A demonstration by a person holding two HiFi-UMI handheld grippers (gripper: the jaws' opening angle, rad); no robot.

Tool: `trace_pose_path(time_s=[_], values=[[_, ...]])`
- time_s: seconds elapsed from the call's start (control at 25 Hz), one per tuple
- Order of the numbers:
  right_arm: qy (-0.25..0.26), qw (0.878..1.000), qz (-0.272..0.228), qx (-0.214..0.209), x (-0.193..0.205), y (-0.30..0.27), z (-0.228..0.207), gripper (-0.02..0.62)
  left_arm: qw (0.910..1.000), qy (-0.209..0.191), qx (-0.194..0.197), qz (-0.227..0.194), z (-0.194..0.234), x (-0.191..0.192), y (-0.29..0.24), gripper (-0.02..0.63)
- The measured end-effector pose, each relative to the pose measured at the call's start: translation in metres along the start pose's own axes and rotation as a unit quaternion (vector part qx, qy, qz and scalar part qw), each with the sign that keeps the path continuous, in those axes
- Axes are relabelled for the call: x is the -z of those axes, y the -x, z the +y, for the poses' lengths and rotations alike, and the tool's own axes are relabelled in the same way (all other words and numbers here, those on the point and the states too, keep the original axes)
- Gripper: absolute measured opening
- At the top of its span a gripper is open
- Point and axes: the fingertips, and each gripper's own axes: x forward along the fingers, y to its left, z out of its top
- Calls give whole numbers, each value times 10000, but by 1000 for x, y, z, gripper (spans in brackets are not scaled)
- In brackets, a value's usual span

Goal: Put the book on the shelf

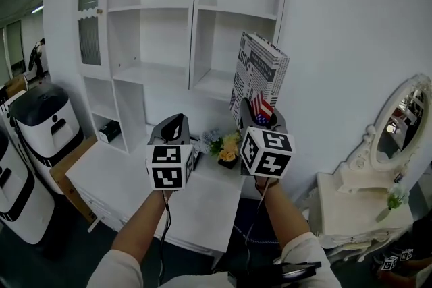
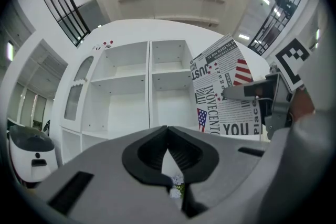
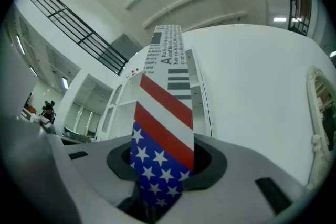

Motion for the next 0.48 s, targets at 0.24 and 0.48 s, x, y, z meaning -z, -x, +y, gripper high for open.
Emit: trace_pose_path(time_s=[0.24,0.48], values=[[45,9998,-169,-39,-25,-16,-1,172,9999,-27,-79,-134,3,-20,-7,8],[125,9995,-281,-102,-53,-30,0,173,9992,179,-228,-292,22,-42,-10,8]])
